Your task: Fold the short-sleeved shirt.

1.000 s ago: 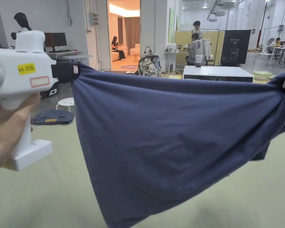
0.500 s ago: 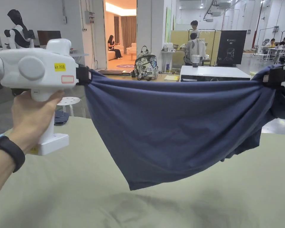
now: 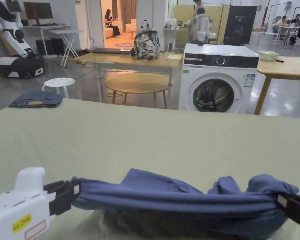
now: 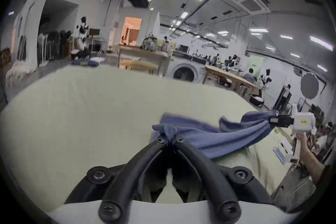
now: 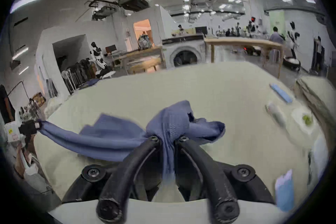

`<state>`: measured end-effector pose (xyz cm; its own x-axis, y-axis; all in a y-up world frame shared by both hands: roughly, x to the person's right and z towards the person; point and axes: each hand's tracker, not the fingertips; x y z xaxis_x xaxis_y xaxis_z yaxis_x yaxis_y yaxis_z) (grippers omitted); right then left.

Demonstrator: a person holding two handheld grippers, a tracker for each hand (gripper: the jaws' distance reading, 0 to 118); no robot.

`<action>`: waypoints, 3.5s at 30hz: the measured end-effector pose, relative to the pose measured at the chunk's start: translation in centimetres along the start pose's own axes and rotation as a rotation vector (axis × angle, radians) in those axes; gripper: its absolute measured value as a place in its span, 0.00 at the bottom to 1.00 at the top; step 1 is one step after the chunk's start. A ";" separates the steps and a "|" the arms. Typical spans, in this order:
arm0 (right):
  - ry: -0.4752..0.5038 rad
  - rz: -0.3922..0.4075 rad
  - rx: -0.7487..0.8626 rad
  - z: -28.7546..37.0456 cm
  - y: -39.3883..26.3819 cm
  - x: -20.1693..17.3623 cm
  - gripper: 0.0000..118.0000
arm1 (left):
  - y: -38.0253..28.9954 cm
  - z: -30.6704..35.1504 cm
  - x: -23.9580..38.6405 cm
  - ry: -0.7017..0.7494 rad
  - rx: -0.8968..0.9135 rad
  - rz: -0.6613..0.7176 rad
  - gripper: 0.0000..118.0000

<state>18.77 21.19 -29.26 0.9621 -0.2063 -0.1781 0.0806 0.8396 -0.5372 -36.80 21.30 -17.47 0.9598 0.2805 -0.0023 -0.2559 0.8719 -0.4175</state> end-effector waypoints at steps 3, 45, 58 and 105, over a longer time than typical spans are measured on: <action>-0.017 -0.085 -0.082 3.8 -8.2 0.9 0.08 | -7.4 2.8 0.8 0.092 -0.126 -0.007 0.00; -0.021 0.141 0.155 14.6 -8.3 -6.2 0.00 | -6.5 13.8 4.6 0.143 0.016 -0.028 0.01; -0.024 0.087 0.046 14.2 -9.6 -4.3 0.00 | -17.6 6.9 1.0 0.206 -0.369 0.012 0.40; -0.036 0.125 0.246 10.9 22.5 0.3 0.00 | 12.8 7.5 5.2 -0.100 0.274 -0.052 0.02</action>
<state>23.73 45.48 -32.40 0.9770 -0.0785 -0.1984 0.0167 0.9551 -0.2960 -35.96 36.96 -16.03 0.9598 0.2591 0.1080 -0.2414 0.9582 -0.1533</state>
